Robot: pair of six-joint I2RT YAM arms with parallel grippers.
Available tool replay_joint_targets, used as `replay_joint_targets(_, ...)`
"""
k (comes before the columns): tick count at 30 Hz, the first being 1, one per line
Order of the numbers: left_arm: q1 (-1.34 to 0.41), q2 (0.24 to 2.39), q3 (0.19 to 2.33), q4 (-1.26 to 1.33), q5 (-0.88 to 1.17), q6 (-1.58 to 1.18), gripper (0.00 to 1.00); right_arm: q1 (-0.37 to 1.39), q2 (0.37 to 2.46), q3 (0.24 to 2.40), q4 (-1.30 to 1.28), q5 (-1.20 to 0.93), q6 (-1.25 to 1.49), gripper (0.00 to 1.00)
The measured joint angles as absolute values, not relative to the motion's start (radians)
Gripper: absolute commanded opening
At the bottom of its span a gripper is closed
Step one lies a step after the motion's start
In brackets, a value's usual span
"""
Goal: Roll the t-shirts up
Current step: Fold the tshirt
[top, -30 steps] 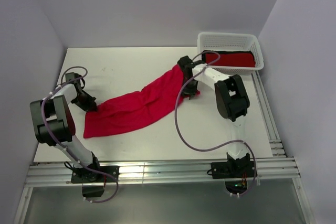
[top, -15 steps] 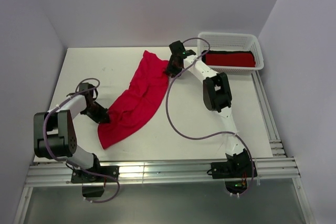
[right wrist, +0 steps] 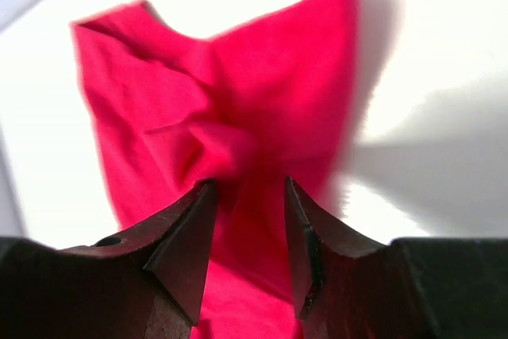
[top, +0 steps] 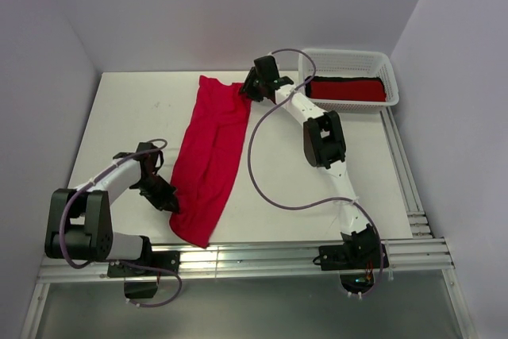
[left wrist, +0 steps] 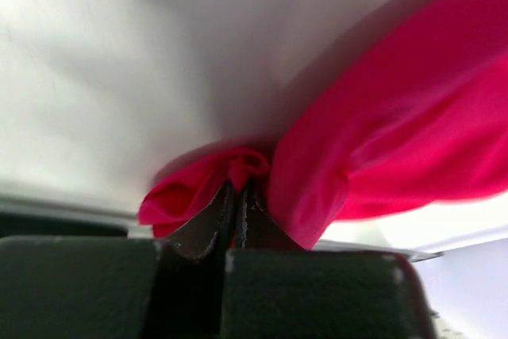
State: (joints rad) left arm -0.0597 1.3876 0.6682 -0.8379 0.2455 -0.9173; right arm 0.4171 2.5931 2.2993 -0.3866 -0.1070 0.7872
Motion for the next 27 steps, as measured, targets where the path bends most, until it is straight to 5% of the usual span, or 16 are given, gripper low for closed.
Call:
replay_joint_targets(3, -0.100, 1.357, 0.667, -0.895, 0.245, -0.922, 0.11, 0.413, 2.593, 2.312, -0.339, -0.111, 0.802, 0.51)
replay_joint_targets(8, -0.106, 1.300, 0.716, -1.057, 0.144, -0.907, 0.99, 0.401, 2.590, 2.288, -0.282, -0.115, 0.810, 0.59)
replay_joint_targets(18, -0.106, 1.303, 1.083, -1.235, -0.027, -0.877, 0.99, 0.367, 2.498, 2.115, -0.269, -0.125, 0.807, 0.68)
replay_joint_targets(27, -0.103, 1.677, 1.528, -0.999, -0.035, -0.747, 0.99, 0.383, 2.340, 1.896, -0.215, -0.165, 0.811, 0.68)
